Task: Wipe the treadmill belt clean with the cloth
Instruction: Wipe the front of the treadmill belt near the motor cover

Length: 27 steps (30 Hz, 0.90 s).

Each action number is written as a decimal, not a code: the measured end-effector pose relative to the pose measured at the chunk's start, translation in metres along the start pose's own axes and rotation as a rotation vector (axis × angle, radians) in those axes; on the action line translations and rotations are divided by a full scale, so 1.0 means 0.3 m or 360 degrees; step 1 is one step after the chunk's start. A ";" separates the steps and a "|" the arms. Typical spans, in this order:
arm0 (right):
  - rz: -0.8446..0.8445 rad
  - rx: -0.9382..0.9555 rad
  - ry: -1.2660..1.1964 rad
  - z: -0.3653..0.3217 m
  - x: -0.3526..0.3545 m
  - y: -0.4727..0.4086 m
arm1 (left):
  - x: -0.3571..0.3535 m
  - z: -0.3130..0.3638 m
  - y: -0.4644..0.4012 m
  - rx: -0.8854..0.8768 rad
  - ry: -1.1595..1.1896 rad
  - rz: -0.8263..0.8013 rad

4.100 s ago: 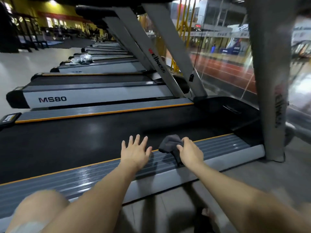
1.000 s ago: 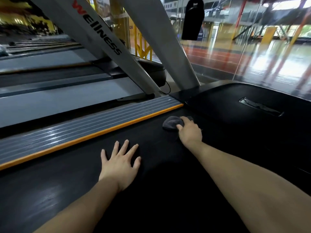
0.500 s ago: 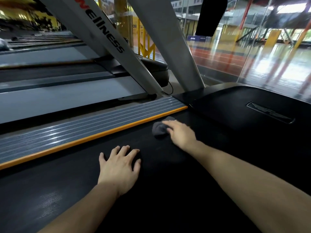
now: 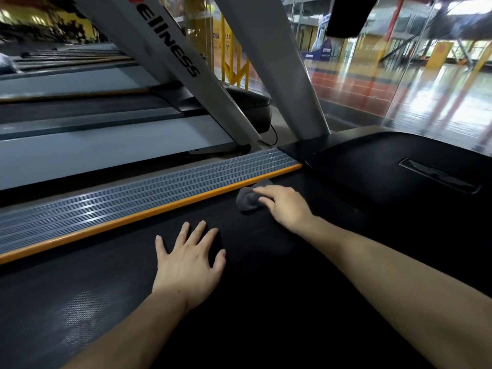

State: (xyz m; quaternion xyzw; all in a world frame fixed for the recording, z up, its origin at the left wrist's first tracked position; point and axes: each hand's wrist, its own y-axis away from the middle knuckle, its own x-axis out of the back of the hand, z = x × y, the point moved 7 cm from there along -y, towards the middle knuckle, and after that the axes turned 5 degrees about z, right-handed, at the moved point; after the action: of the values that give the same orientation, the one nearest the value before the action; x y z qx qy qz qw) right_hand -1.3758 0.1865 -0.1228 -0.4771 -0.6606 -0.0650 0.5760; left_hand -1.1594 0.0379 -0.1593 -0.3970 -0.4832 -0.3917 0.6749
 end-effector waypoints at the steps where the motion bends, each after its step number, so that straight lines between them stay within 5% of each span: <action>1: 0.0040 -0.0063 0.0085 0.062 0.016 -0.027 | -0.001 0.002 0.000 -0.0002 -0.0003 0.0003; 5: 0.0182 -0.0761 0.0264 0.293 0.077 -0.093 | 0.001 0.009 0.002 0.0008 0.0004 0.0012; 8: 0.0175 -0.0677 0.0187 0.197 0.051 -0.089 | 0.003 0.017 -0.004 0.0001 0.0003 0.0000; 15: 0.0017 0.0165 -0.0115 -0.075 -0.012 0.013 | 0.005 0.009 -0.002 0.0016 -0.0006 0.0003; 21: 0.0303 -0.0607 0.0223 0.289 0.071 -0.081 | 0.010 0.022 0.000 -0.0001 0.0000 0.0031; 27: 0.0144 -0.0176 -0.0055 -0.049 -0.060 -0.004 | 0.010 0.019 -0.001 -0.0030 0.0011 0.0053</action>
State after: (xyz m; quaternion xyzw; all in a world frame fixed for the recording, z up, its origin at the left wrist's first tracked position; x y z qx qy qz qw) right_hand -1.3685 0.1663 -0.1322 -0.5387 -0.6435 -0.0671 0.5397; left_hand -1.1609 0.0425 -0.1552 -0.4100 -0.4706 -0.3863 0.6791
